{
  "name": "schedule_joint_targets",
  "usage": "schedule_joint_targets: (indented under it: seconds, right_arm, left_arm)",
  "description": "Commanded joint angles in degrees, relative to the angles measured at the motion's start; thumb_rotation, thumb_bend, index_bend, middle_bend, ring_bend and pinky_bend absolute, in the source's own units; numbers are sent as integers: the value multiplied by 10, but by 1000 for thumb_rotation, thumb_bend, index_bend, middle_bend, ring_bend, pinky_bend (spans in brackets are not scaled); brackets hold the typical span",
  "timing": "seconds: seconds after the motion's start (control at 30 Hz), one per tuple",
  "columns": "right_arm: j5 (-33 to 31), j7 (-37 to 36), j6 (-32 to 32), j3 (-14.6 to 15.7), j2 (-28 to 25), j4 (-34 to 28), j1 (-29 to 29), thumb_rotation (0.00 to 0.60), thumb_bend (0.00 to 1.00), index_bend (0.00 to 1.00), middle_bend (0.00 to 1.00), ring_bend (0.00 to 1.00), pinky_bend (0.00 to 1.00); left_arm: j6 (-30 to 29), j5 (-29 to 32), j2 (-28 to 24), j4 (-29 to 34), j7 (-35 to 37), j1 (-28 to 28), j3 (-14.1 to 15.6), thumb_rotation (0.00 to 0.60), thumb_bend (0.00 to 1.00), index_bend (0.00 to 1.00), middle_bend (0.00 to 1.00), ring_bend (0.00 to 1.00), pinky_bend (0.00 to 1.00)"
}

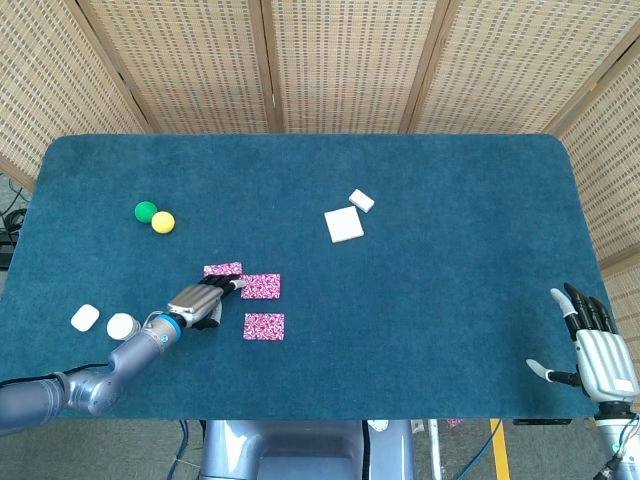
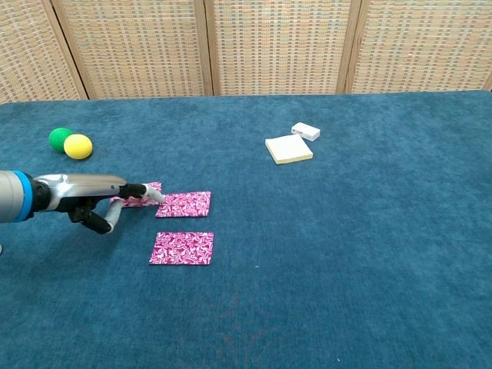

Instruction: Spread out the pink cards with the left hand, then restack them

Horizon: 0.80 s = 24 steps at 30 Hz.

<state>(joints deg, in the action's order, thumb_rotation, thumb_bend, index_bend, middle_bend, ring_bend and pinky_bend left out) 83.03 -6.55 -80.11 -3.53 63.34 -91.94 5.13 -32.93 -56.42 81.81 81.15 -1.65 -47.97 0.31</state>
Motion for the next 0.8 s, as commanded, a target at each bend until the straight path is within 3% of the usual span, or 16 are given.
schedule_joint_targets:
  seconds: [0.03,0.3,0.33,0.4,0.47,0.57,0.67,0.8]
  right_arm:
    - [0,0,0,0,0,0,0,600,1,0,0,0,0]
    - [0,0,0,0,0,-1,0,600,1,0,0,0,0]
    - [0,0,0,0,0,-1,0,600,1,0,0,0,0]
    - [0,0,1,0,0,-1,0,600,2,0,0,0,0]
    - [0,0,1,0,0,-1,0,600,2,0,0,0,0]
    - [0,1,1,1,0,-1,0,600,1,0,0,0,0]
    - [0,1,1,1,0,-2,0,600,1,0,0,0,0]
    - [0,0,2,1,-1,-3,0,600,1,0,0,0,0]
  left_arm:
    - [2,-3,-7,-7,5,5,1,600,1000,72,0,0,0]
    - [2,-10,-20,-14,17,15,-2,600,989,72,0,0,0]
    - [-8,-17,-22,-12,25,20,-7,600,940,72,0,0,0]
    - [-29,-38,-27,-6,41,31,-17,600,740,72,0,0,0]
    - [-61,-66,-32,0,54,42,-26,600,419,72,0,0,0]
    - [-102,-97,-35,4,63,55,-35,600,159,72,0,0,0]
    - [-141,-116,-29,2,52,64,-42,600,81,72,0,0,0]
    - [-150,-108,-18,5,26,61,-51,600,82,106,0,0,0]
